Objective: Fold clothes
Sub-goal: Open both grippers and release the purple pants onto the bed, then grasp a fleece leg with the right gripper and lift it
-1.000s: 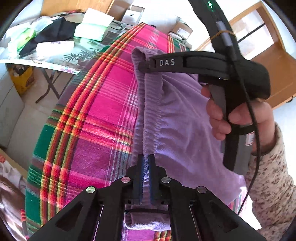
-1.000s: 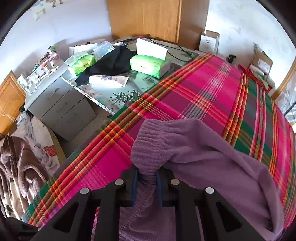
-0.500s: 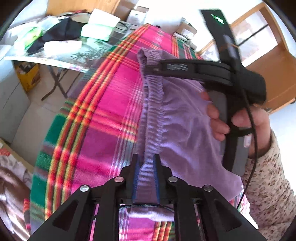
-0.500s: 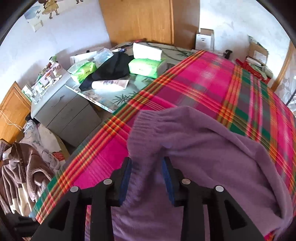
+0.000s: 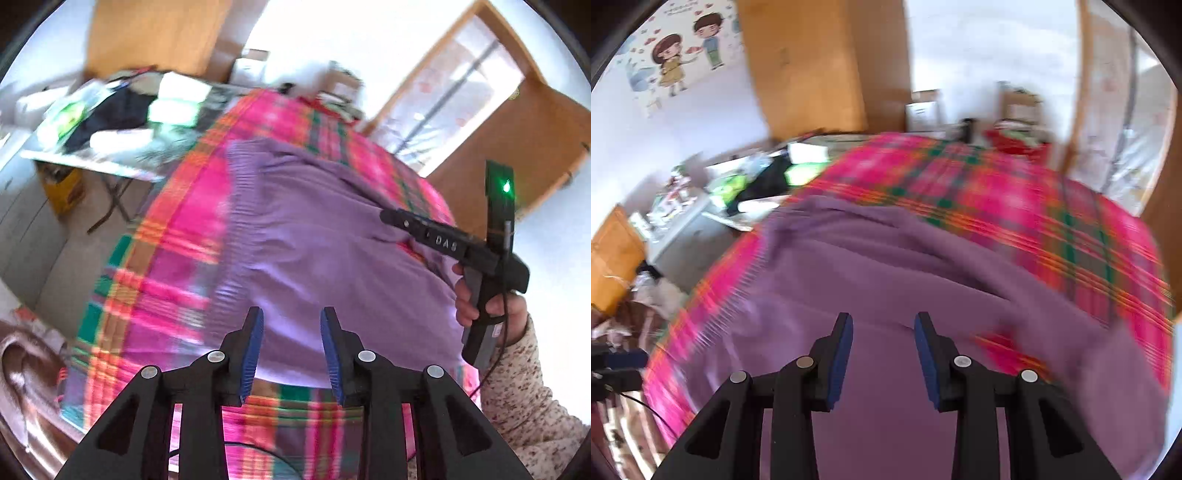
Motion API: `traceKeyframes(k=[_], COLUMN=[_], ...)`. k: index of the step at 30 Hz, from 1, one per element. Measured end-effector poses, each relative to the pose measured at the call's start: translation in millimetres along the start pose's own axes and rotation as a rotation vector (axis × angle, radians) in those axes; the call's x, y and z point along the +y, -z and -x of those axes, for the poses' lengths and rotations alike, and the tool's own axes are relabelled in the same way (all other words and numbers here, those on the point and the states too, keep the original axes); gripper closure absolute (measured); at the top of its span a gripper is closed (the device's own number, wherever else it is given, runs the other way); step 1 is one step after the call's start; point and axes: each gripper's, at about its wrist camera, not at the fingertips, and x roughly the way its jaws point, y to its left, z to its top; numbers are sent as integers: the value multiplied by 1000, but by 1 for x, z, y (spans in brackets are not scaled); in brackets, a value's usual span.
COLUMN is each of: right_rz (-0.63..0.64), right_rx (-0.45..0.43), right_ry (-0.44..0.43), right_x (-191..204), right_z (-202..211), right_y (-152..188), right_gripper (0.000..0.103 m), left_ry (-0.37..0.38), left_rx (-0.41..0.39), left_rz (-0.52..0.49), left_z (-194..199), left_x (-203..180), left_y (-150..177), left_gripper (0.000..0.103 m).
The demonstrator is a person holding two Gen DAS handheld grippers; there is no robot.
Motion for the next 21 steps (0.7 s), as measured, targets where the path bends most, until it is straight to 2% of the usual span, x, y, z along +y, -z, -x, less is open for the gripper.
traceKeyframes(k=[1, 2, 7, 10, 14, 16, 21], right_rz=[-8, -18, -124, -129, -77, -18, 30], right_rx=[-8, -14, -35, -60, -94, -81, -41], right_ry=[37, 65, 164, 206, 241, 245, 222], right_x=[-15, -28, -102, -127, -138, -136, -135], right_z=[8, 14, 44, 56, 63, 59, 38], right_y=[8, 16, 56, 71, 83, 89, 95], right_gripper=[68, 68, 68, 68, 64, 64, 64], left_ry=[14, 28, 90, 113, 145, 155, 181], left_rx=[5, 9, 43, 79, 130, 161, 201], left_rz=[-18, -36, -124, -174, -237, -243, -239], left_z=[-3, -5, -25, -48, -79, -92, -122], left_x=[-10, -20, -69, -95, -130, -145, -171], left_y=[2, 4, 13, 18, 24, 25, 21], left_gripper=[57, 52, 52, 52, 51, 51, 51])
